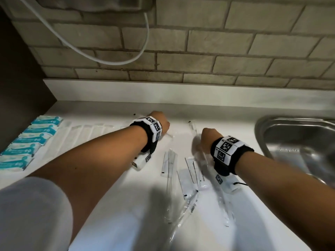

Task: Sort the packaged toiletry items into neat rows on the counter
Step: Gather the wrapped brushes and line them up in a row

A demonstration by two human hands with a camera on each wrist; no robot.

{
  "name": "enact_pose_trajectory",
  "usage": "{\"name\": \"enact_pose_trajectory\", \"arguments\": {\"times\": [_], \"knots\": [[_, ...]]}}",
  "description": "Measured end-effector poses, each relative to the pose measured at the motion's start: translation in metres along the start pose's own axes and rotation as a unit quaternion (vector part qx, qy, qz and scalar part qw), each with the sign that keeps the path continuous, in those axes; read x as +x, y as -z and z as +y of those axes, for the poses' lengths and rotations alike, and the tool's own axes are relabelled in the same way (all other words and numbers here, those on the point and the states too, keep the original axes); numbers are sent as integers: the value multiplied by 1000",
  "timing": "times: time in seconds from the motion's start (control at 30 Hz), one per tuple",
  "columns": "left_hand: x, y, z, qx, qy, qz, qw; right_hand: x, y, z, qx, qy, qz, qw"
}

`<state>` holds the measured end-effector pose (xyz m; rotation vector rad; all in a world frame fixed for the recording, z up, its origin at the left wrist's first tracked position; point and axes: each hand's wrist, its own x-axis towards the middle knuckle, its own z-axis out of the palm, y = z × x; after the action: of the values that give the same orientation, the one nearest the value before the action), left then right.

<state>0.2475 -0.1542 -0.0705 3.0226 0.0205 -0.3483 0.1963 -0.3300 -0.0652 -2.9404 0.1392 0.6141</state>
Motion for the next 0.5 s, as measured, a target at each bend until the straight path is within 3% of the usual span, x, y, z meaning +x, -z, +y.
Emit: {"name": "enact_pose_trajectory", "arguments": {"times": [0.13, 0.3, 0.4, 0.5], "knots": [[-19, 10, -9, -76, -28, 78, 994, 5, 5, -1, 51, 20, 17, 998], [-66, 12, -20, -247, -41, 140, 958, -3, 18, 1, 129, 65, 95, 985], [-99, 4, -25, -326, -34, 105, 939, -18, 25, 3, 158, 99, 135, 973], [-128, -15, -27, -327, -16, 27, 945, -42, 26, 7, 194, 140, 156, 958]]}}
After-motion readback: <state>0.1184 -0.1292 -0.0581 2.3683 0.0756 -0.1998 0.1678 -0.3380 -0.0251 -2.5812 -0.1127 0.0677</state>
